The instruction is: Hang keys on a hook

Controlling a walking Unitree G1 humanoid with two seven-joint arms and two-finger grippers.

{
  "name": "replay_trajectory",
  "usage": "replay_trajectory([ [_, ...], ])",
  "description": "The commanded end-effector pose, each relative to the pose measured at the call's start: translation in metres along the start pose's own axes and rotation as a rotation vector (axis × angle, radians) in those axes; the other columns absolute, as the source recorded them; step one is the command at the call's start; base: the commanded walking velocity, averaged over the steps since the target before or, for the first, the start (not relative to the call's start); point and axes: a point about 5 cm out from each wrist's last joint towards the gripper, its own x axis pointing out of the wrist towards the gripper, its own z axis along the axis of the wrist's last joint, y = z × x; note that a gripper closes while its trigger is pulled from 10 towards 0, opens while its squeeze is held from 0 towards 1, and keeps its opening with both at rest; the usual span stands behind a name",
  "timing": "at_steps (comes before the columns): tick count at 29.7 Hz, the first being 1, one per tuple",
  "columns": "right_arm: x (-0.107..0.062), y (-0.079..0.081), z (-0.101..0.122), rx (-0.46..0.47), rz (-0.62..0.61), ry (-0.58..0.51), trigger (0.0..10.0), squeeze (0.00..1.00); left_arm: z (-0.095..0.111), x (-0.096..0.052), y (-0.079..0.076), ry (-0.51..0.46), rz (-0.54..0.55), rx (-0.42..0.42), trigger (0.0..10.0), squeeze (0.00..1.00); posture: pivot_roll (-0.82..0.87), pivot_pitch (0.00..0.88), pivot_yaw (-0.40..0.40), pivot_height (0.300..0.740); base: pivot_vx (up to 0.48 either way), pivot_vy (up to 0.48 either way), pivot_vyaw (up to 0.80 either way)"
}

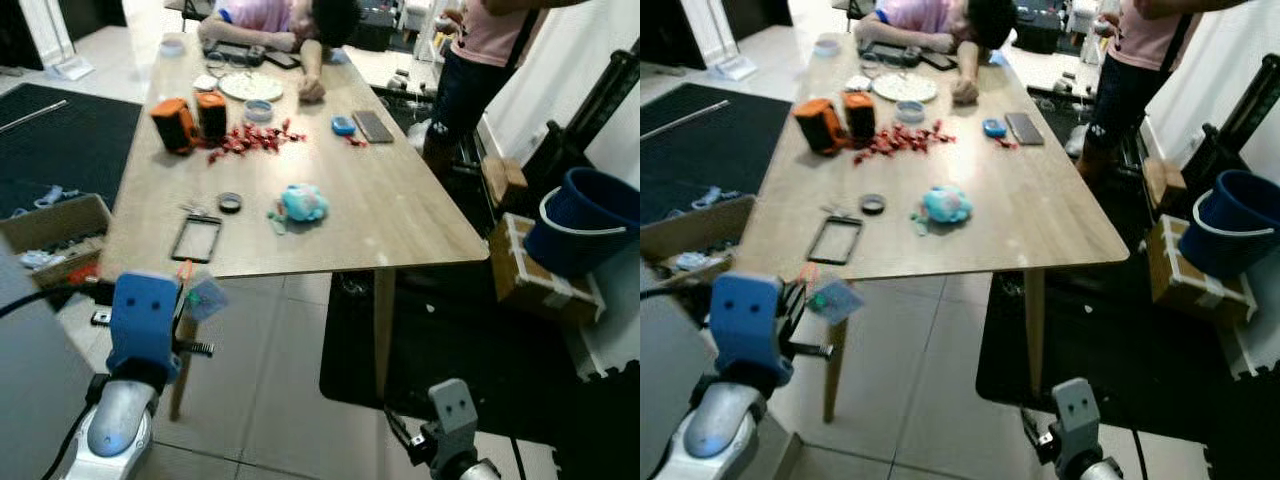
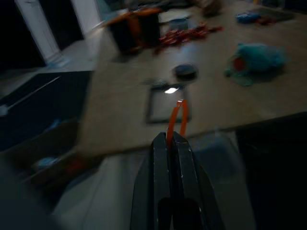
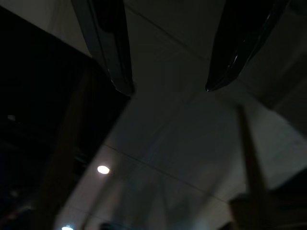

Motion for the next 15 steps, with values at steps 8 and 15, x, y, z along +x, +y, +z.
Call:
replay_trajectory([
  [8, -0.0068, -0.0020, -0.0087, 0.008, -0.005, 0.035, 10.0, 0.00, -0.0007, -0.0016, -0.0040, 0.002, -0.012, -0.011, 10.0, 0.00, 0.23, 0.161, -0.063, 0.740, 0.000, 0.000, 0.00],
  [15, -0.0074, -0.0013, -0.0082, 0.015, -0.002, 0.026, 10.0, 0.00, -0.0008, -0.0022, -0.0054, 0.002, -0.017, -0.011, 10.0, 0.00, 0.23, 0.165, -0.061, 0.740, 0.000, 0.000, 0.00],
])
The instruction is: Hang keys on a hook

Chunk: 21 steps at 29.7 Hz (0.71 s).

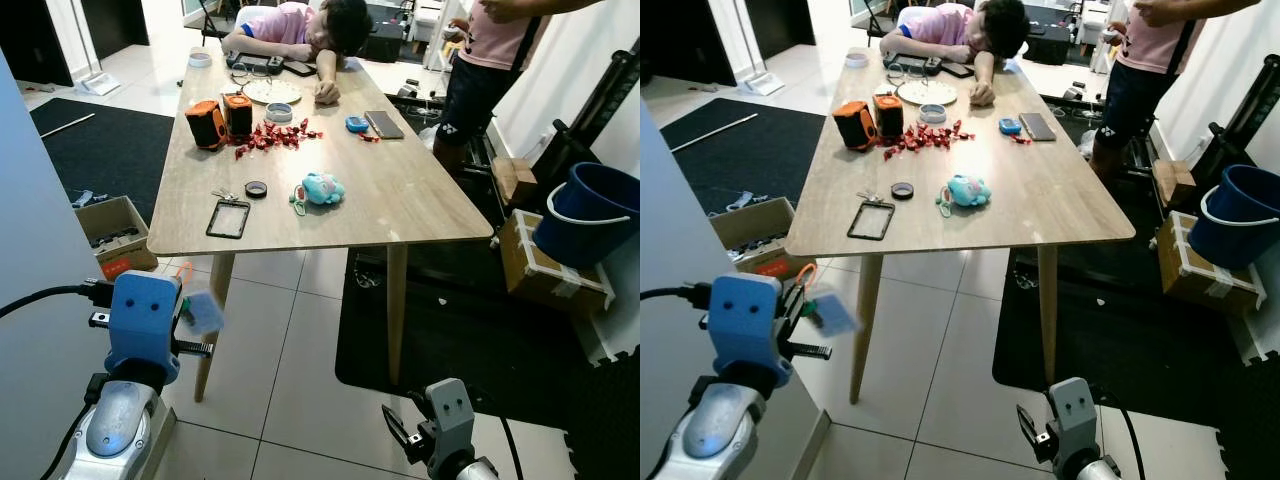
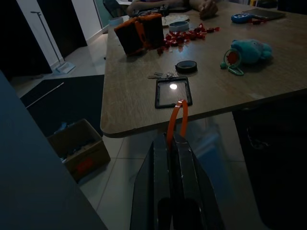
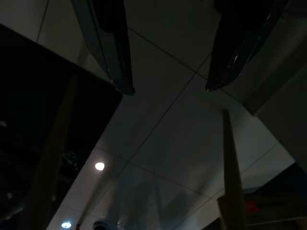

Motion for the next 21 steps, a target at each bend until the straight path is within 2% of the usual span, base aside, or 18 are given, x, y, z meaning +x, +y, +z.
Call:
replay_trajectory([
  [1, -0.0052, -0.0003, -0.0057, 0.011, 0.000, 0.018, 10.0, 0.00, -0.0009, -0.0022, -0.0035, 0.003, -0.009, -0.006, 10.0, 0.00, 0.23, 0.165, -0.061, 0.740, 0.000, 0.000, 0.00],
  [13, -0.0052, 0.0006, -0.0063, -0.013, 0.010, 0.025, 10.0, 0.00, -0.0021, -0.0023, -0.0042, 0.006, -0.009, -0.005, 10.0, 0.00, 0.23, 0.163, -0.066, 0.740, 0.000, 0.000, 0.00],
  [21, -0.0030, 0.0022, -0.0050, -0.018, 0.023, 0.024, 10.0, 0.00, -0.0047, -0.0035, -0.0040, 0.016, -0.006, -0.001, 10.0, 0.00, 0.23, 0.163, -0.067, 0.740, 0.000, 0.000, 0.72],
])
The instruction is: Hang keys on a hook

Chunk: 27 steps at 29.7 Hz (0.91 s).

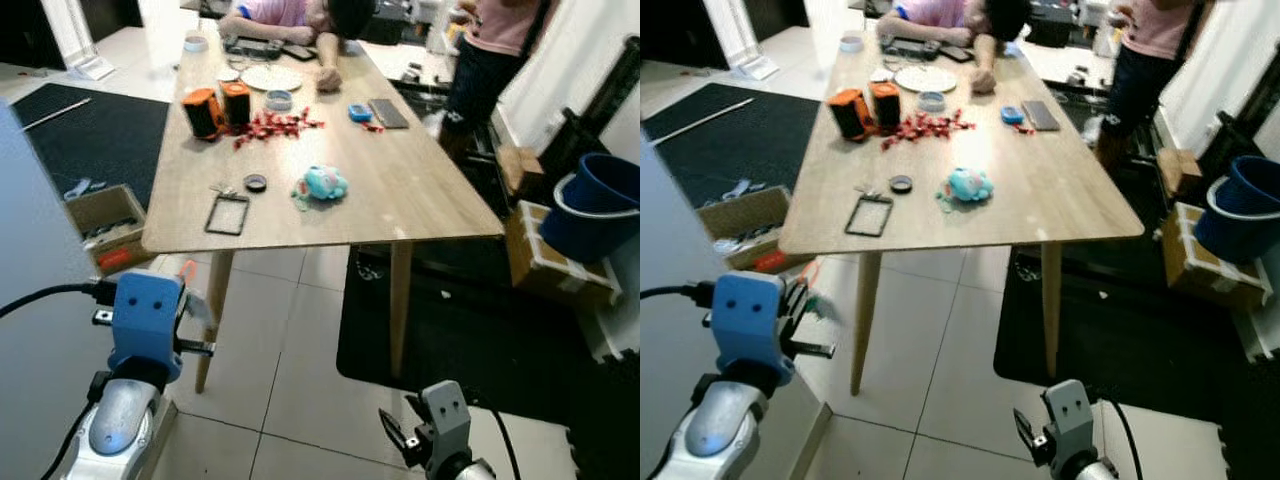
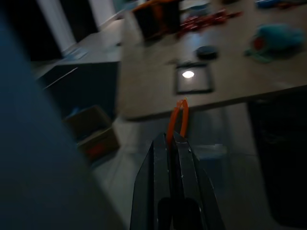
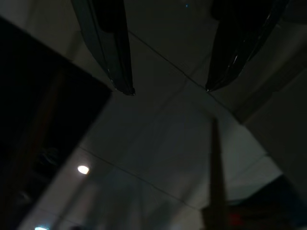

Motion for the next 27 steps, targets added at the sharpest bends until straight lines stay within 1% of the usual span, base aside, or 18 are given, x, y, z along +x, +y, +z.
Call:
replay_trajectory([
  [1, -0.0068, -0.0004, -0.0086, 0.006, -0.007, 0.030, 10.0, 0.00, -0.0033, -0.0026, -0.0021, 0.011, 0.000, 0.003, 10.0, 0.00, 0.23, 0.163, -0.067, 0.740, 0.000, 0.000, 0.79],
  [27, -0.0070, 0.0032, -0.0090, 0.010, 0.001, 0.028, 10.0, 0.00, -0.0059, -0.0026, -0.0026, 0.020, -0.010, 0.011, 10.0, 0.00, 0.23, 0.159, -0.061, 0.740, 0.000, 0.000, 0.79],
])
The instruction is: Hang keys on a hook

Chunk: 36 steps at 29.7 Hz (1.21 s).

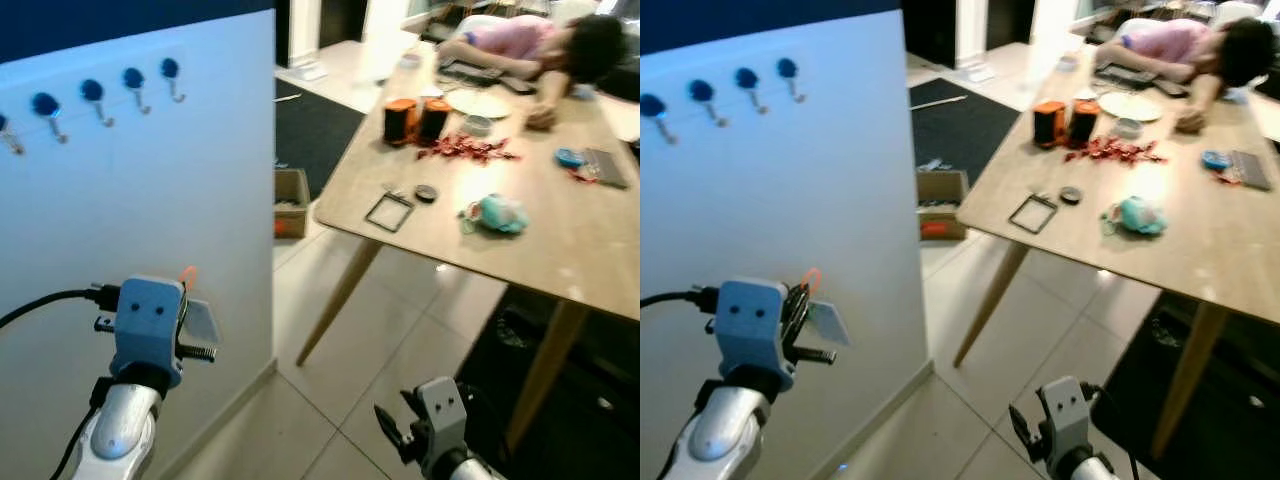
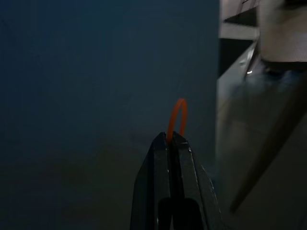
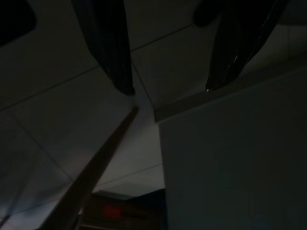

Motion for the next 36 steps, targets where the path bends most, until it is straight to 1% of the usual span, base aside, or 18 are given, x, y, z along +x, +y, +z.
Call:
replay_trajectory([
  [1, -0.006, -0.001, -0.007, 0.007, -0.009, 0.024, 10.0, 0.00, -0.002, -0.002, -0.001, 0.005, -0.005, 0.004, 10.0, 0.00, 0.23, 0.159, -0.061, 0.740, 0.000, 0.000, 0.79],
  [17, -0.005, 0.002, -0.008, 0.010, -0.001, 0.023, 10.0, 0.00, -0.003, -0.004, -0.002, 0.011, -0.014, 0.010, 10.0, 0.00, 0.24, 0.156, -0.054, 0.740, 0.000, 0.000, 0.79],
  [20, -0.005, 0.003, -0.008, 0.010, 0.001, 0.024, 10.0, 0.00, 0.000, -0.003, -0.003, 0.004, -0.010, -0.009, 10.0, 0.00, 0.24, 0.160, -0.054, 0.740, 0.000, 0.000, 0.79],
  [23, -0.004, 0.003, -0.007, 0.011, 0.002, 0.022, 10.0, 0.00, 0.006, 0.000, -0.002, -0.016, -0.002, -0.017, 10.0, 0.00, 0.24, 0.162, -0.055, 0.740, 0.000, 0.000, 0.79],
  [26, -0.003, 0.005, -0.007, 0.013, 0.005, 0.021, 10.0, 0.00, 0.026, 0.010, 0.001, -0.086, 0.004, -0.028, 10.0, 0.00, 0.24, 0.167, -0.053, 0.740, 0.000, 0.000, 0.79],
  [27, -0.003, 0.005, -0.007, 0.013, 0.005, 0.021, 10.0, 0.00, 0.026, 0.010, 0.001, -0.086, 0.004, -0.028, 10.0, 0.00, 0.24, 0.167, -0.053, 0.740, 0.000, 0.000, 0.79],
  [30, -0.001, 0.006, -0.005, 0.015, 0.006, 0.016, 10.0, 0.00, 0.044, 0.021, 0.003, -0.148, 0.000, -0.037, 10.0, 0.00, 0.24, 0.167, -0.051, 0.740, 0.000, 0.000, 0.79],
  [32, 0.001, 0.007, -0.003, 0.017, 0.004, 0.006, 10.0, 0.00, 0.051, 0.026, 0.004, -0.169, -0.006, -0.049, 10.0, 0.00, 0.24, 0.167, -0.049, 0.740, 0.000, 0.000, 0.79],
  [34, 0.001, 0.007, -0.002, 0.018, 0.004, 0.001, 10.0, 0.00, 0.054, 0.027, 0.005, -0.178, -0.008, -0.056, 10.0, 0.00, 0.24, 0.167, -0.049, 0.740, 0.000, 0.000, 0.79],
  [36, 0.004, 0.007, 0.003, 0.020, -0.001, -0.019, 10.0, 0.00, 0.065, 0.033, 0.005, -0.203, -0.041, -0.073, 10.0, 0.00, 0.24, 0.165, -0.043, 0.740, 0.000, 0.000, 0.79],
])
